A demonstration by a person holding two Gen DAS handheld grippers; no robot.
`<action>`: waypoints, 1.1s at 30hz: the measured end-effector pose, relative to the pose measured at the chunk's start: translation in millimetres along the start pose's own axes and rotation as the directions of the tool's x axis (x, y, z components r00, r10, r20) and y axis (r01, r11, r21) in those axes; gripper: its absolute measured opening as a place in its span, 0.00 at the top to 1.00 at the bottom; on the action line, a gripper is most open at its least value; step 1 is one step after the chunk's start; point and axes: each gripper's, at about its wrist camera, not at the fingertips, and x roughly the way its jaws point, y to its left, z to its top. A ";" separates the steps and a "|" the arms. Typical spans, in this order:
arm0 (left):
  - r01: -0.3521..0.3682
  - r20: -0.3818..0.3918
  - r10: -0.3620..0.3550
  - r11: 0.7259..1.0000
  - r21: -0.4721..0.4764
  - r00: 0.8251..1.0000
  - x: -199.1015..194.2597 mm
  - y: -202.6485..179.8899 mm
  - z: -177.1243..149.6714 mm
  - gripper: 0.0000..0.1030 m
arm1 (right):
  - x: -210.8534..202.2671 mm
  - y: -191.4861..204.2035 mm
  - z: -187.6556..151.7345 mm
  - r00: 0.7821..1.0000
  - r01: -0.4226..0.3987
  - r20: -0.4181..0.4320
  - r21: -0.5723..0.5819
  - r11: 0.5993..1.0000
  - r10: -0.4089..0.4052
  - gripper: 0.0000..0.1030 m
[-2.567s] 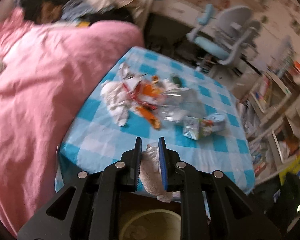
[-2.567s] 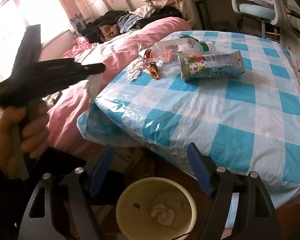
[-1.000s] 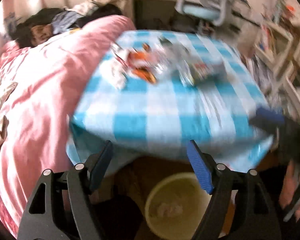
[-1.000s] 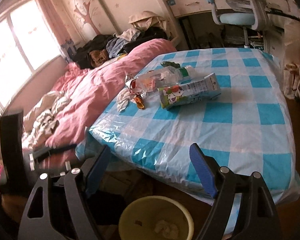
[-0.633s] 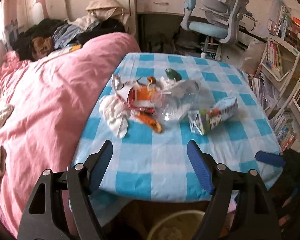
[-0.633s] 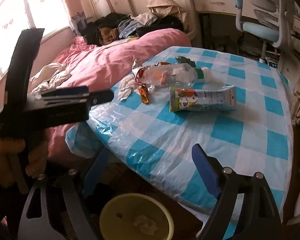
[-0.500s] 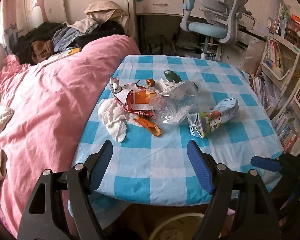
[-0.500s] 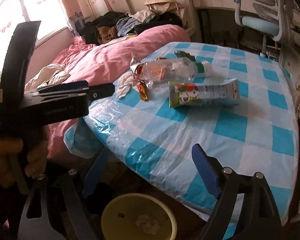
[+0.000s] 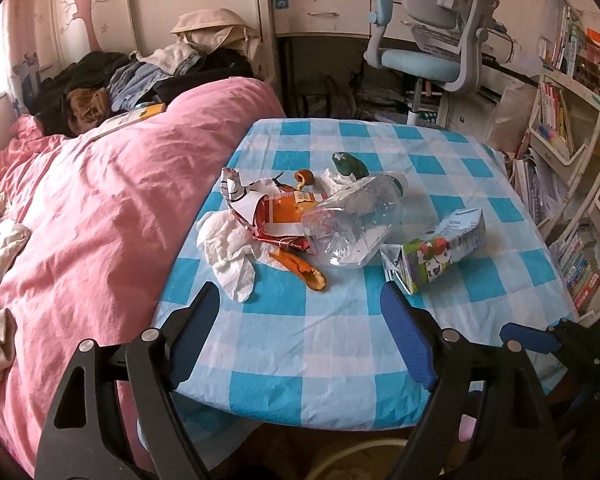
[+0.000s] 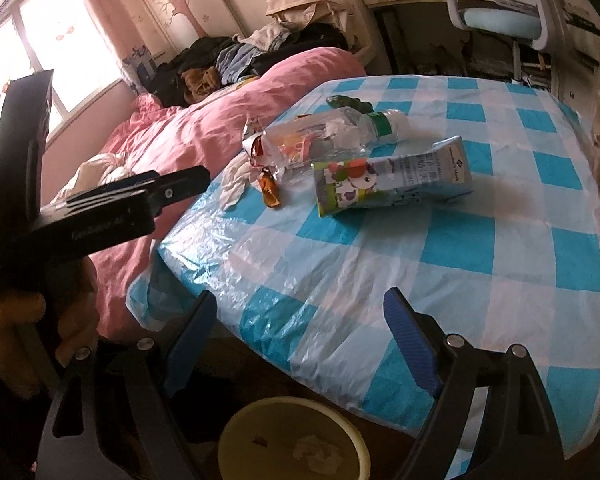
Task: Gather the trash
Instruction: 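Move both open grippers back over the table, then grasp the clear plastic bottle with the left gripper while the right gripper grasps the milk carton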
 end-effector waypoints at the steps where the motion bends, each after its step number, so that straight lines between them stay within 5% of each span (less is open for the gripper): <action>1: 0.006 0.001 -0.006 1.000 -0.006 1.000 1.3 0.1 2.2 0.22 | 0.2 -2.6 0.9 1.000 -0.011 0.004 0.018 1.000 0.011 0.21; 10: 0.067 0.033 -0.066 0.997 -0.033 0.997 30.3 -4.2 51.3 0.19 | 7.2 -39.7 16.1 0.987 -0.150 0.096 0.307 0.940 0.126 0.21; 19: 0.066 -0.028 -0.065 0.997 0.044 0.998 82.3 -30.7 81.4 0.19 | 23.9 -75.2 32.5 0.982 -0.167 0.157 0.489 0.856 0.101 0.21; 25: 0.042 -0.111 -0.027 0.990 0.133 0.993 118.3 -45.6 86.8 0.19 | 37.3 -87.0 52.1 0.985 -0.140 0.160 0.506 0.851 0.067 0.21; 27: 0.060 -0.156 -0.038 0.989 0.135 0.987 128.7 -45.6 86.6 0.19 | 42.5 -90.6 56.2 0.987 -0.126 0.150 0.511 0.850 0.056 0.24; 33: 0.172 -0.307 -0.131 0.979 0.111 0.943 146.7 -45.9 76.4 0.26 | 46.9 -92.2 62.3 0.989 -0.122 0.129 0.474 0.872 0.069 0.66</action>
